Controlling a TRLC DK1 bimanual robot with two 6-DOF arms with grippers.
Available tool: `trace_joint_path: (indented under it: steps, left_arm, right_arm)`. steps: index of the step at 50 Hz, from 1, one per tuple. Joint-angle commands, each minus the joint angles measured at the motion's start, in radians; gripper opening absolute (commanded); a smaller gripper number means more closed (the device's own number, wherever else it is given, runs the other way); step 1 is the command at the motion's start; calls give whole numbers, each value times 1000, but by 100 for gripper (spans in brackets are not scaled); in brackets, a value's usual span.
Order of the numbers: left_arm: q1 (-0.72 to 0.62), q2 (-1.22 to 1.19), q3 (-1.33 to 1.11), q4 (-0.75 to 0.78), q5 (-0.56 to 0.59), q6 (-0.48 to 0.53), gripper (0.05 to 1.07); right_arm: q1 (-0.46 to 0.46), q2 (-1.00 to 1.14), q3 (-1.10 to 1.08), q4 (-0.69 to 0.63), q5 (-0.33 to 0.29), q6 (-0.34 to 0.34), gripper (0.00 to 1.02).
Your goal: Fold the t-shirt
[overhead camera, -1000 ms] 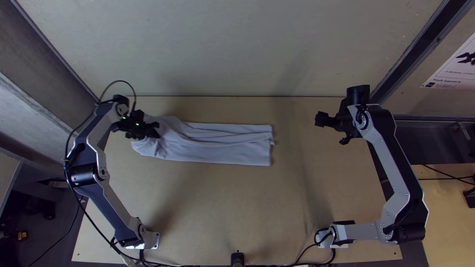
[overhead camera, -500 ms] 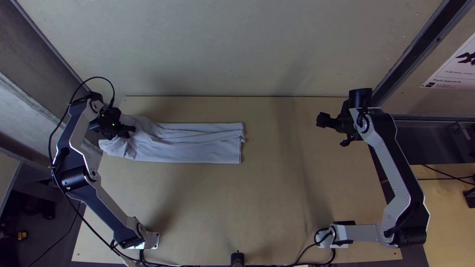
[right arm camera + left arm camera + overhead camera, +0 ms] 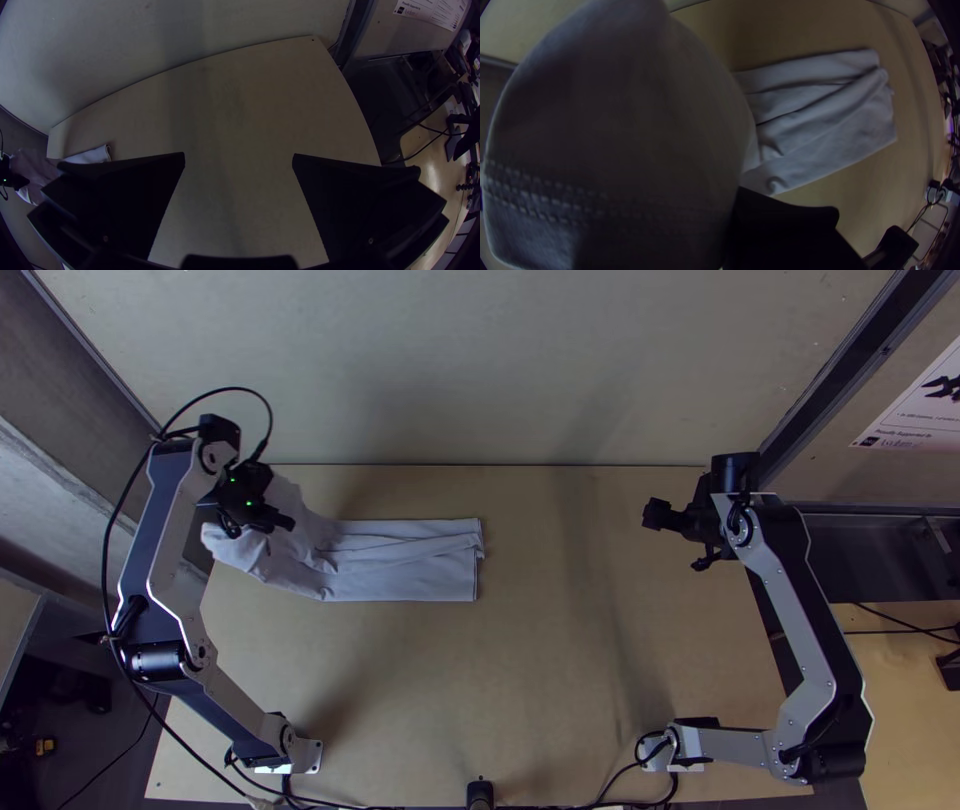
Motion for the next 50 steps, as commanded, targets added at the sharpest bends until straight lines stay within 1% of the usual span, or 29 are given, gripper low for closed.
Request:
trace_joint_path:
  steps: [1, 8, 15, 25, 34, 39, 46, 48, 49, 50]
  left_arm:
    - [-49, -30, 26, -39, -28, -27, 8]
    - [-139, -24, 50, -58, -64, -69, 8]
    - [-234, -1, 69, -69, -147, -116, 8]
    - [-354, 42, 93, -87, -156, -167, 8]
    - [-460, 98, 127, -99, -192, -196, 8]
    - [-501, 143, 144, -99, -218, -223, 8]
    - [-556, 215, 178, -99, -218, -279, 8]
    - [-573, 238, 196, -99, -218, -300, 9]
    - [-581, 250, 204, -99, -216, -308, 10]
    - [-590, 259, 211, -98, -215, -314, 16]
  right_arm:
    - [-9, -42, -41, 2, 7, 1, 99]
    - [-26, -69, -72, 7, 5, -1, 99]
    - [-38, -86, -92, 8, 7, -1, 99]
    - [-40, -120, -142, 14, 5, 1, 99]
    - [-41, -148, -196, 59, 7, 1, 99]
    - [-50, -152, -205, 65, 5, 2, 99]
    - [-64, -154, -218, 68, 5, 2, 99]
    - [-66, -155, -225, 71, 5, 1, 99]
    - [-67, -155, -230, 73, 5, 1, 99]
    - [-70, -157, -233, 74, 5, 1, 99]
